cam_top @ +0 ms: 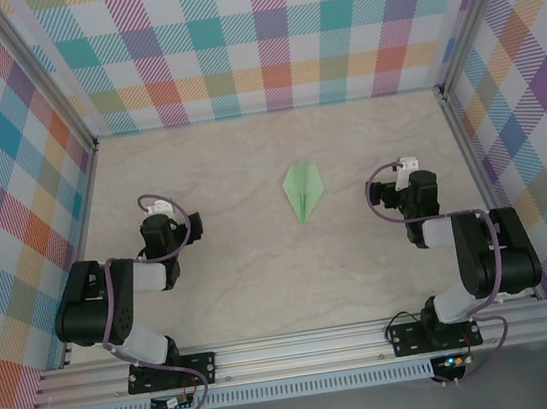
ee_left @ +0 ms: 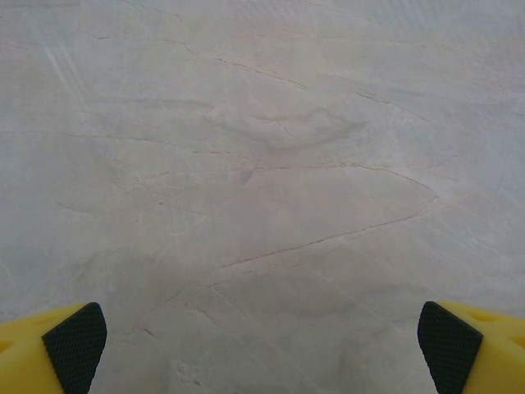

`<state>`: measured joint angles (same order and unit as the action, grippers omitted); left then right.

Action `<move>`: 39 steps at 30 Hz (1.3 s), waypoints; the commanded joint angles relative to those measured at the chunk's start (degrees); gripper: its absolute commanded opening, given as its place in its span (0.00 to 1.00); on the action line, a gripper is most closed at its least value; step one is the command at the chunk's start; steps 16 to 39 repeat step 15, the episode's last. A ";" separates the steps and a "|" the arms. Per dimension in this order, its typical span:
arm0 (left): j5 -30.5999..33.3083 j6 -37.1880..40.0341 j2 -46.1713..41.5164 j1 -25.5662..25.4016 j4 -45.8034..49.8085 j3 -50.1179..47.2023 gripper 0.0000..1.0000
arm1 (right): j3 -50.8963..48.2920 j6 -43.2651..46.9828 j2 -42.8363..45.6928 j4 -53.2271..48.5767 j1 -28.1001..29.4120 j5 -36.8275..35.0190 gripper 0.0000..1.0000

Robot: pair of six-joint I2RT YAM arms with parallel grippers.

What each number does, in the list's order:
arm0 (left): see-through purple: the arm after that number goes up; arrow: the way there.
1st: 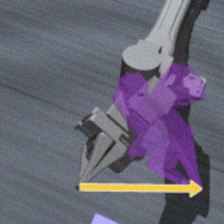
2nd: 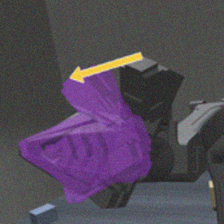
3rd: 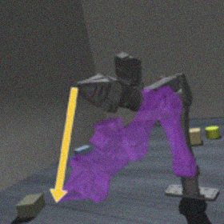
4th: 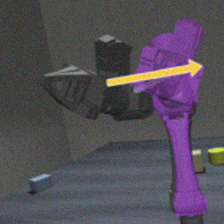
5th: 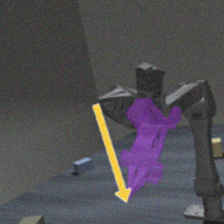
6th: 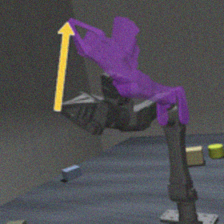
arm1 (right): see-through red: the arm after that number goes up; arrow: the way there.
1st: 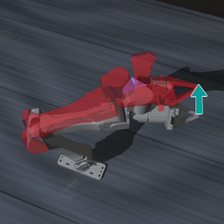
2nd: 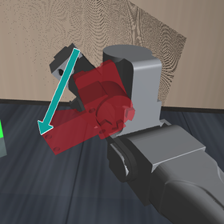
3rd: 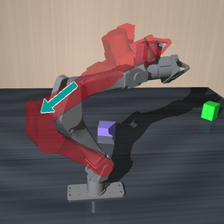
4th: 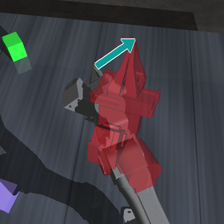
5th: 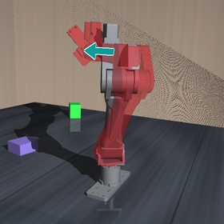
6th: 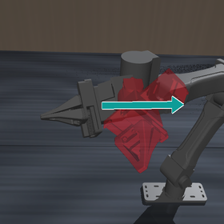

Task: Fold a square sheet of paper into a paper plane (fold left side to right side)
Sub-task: Reset both arms

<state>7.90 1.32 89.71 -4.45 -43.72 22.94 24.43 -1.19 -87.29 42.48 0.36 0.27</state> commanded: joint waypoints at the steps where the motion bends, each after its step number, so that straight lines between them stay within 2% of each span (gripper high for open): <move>1: -1.68 -0.23 -0.23 0.58 -2.08 1.26 1.00 | -0.34 0.79 -0.08 2.85 -0.29 1.66 1.00; 39: -2.78 0.20 -0.23 0.58 -1.55 1.58 1.00 | -0.26 0.77 -0.08 2.77 -0.27 1.75 1.00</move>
